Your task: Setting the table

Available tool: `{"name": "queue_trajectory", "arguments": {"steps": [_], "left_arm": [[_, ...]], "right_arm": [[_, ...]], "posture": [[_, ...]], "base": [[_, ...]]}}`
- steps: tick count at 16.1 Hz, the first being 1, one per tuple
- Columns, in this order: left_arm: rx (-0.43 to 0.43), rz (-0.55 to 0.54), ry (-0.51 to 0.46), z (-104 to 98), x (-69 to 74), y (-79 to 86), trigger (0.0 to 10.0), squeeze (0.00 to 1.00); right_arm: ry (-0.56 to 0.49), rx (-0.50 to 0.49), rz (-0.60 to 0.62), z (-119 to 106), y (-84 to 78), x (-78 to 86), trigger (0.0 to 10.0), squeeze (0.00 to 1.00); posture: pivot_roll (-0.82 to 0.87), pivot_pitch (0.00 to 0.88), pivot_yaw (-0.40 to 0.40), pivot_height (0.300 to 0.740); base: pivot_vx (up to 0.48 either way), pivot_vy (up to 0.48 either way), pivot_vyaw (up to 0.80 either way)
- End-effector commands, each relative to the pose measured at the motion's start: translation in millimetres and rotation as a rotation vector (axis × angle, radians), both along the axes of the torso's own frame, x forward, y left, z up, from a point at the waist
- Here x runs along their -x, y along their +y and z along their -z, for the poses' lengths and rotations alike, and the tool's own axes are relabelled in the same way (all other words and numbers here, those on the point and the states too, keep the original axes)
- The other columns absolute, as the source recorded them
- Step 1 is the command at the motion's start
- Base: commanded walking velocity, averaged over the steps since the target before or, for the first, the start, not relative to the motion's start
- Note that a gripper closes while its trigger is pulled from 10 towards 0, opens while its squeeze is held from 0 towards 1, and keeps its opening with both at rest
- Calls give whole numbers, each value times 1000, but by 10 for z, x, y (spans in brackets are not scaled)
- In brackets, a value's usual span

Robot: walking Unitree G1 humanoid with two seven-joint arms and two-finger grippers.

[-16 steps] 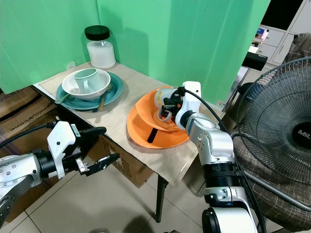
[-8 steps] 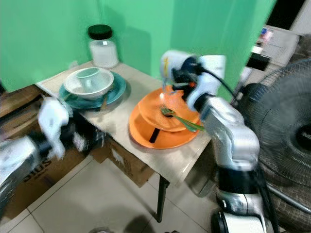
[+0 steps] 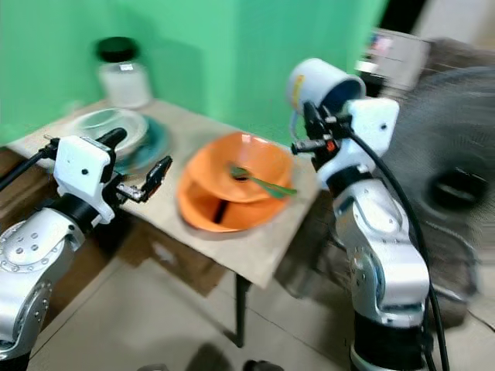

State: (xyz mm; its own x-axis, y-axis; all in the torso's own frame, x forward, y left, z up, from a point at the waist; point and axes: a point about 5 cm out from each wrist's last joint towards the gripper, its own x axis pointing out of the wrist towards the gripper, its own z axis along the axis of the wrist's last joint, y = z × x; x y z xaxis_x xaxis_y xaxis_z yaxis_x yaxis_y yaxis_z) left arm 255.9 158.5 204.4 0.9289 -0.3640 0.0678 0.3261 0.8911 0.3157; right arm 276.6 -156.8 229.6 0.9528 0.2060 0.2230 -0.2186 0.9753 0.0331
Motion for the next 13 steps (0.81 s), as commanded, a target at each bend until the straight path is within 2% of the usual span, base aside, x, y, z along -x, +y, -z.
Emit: {"name": "queue_trajectory", "arguments": {"steps": [1, 5, 7, 13], "left_arm": [[-24, -18, -1, -5, 10, 5, 10000, 0], [-57, -39, -7, -12, 14, -39, 10000, 0], [10, -90, 28, 4, -4, 7, 10000, 0], [-33, -86, 18, 48, 13, -40, 10000, 0]], "right_arm": [[-29, 27, 15, -35, 17, 33, 10000, 0], [6, 11, 109, 84, -44, 27, 10000, 0], [16, 13, 125, 105, -46, 20, 10000, 0], [77, 16, 183, 238, -95, 49, 10000, 0]], "posture": [[200, 0, -43, 740], [215, 0, -63, 740], [214, 0, -66, 740], [212, 0, -64, 740]], "base": [[0, 0, -800], [0, 0, -800], [0, 0, -800], [0, 0, -800]]}}
